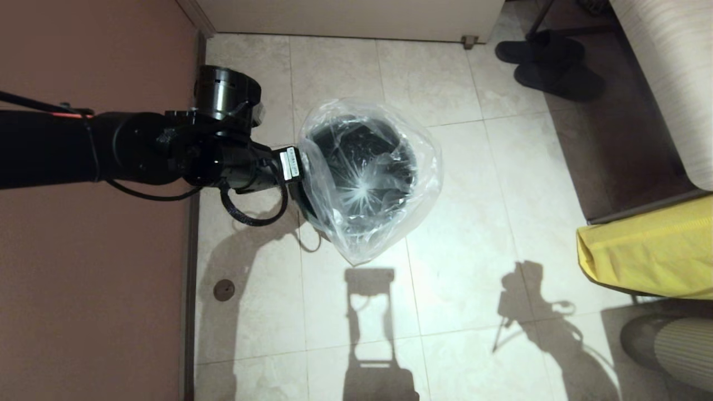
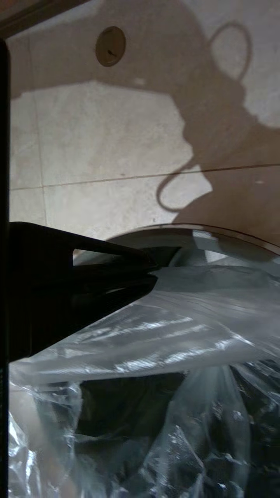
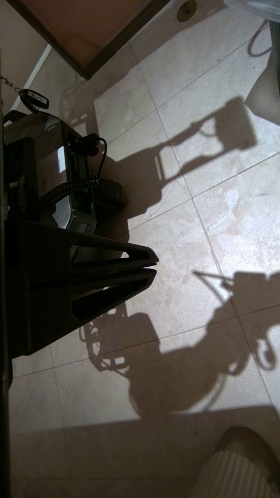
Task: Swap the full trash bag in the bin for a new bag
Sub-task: Put the new garbage bag on the trash can
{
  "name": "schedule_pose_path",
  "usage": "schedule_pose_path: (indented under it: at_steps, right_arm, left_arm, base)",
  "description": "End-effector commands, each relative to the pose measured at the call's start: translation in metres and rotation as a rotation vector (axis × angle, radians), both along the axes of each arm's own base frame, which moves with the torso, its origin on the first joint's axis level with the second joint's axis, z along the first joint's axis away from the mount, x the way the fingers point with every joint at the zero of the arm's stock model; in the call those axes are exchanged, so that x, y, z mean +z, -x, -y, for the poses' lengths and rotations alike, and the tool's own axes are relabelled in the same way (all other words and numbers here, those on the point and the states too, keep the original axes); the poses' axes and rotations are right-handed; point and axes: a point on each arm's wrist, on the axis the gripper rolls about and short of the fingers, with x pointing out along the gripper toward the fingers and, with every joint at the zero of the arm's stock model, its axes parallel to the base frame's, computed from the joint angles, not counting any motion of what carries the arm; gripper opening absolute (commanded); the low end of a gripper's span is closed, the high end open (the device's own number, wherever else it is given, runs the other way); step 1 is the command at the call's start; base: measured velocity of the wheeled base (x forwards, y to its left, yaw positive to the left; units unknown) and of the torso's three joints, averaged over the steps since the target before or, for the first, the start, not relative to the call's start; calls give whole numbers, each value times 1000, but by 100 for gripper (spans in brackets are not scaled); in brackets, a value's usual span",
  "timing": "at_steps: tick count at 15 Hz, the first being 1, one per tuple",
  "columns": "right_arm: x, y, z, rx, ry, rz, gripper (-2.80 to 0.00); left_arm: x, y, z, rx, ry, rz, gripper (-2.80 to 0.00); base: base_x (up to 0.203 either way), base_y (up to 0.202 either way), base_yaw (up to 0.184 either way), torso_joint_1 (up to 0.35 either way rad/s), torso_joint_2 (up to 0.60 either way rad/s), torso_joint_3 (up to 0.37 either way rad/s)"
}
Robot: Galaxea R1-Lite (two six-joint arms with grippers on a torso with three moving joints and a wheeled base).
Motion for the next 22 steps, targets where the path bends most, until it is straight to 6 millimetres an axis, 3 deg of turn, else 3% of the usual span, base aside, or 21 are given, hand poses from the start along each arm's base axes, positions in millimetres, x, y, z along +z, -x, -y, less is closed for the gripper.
schedule_pose_path:
  at_steps: [1,5,6,16,17,22]
  right_arm:
    - [-4,-4,-1,0,6,-28,-280]
    - [-10,-6,-2,1,14,-55,-280]
    - [-12,-7,-3,1,17,-67,-280]
    - [-9,-5,-3,37,-18,-36,-280]
    - [-8,-7,-4,41,-25,-24,-280]
    - [-8,-12,-5,46,-31,-8,-280]
  left_arm:
    - [2,-7,4,1,8,13,-280]
    - [16,11,9,-24,19,27,-280]
    - [16,12,12,-33,19,28,0]
    - [-11,-10,15,10,-15,0,0]
    - [-13,-14,15,17,-12,12,-280]
    - [-10,-19,9,36,-5,39,-280]
  base:
    - [0,0,0,0,0,0]
    - [0,0,0,0,0,0]
    - [0,0,0,0,0,0]
    - [0,0,0,0,0,0]
    - [0,0,0,0,0,0]
    - [0,0,0,0,0,0]
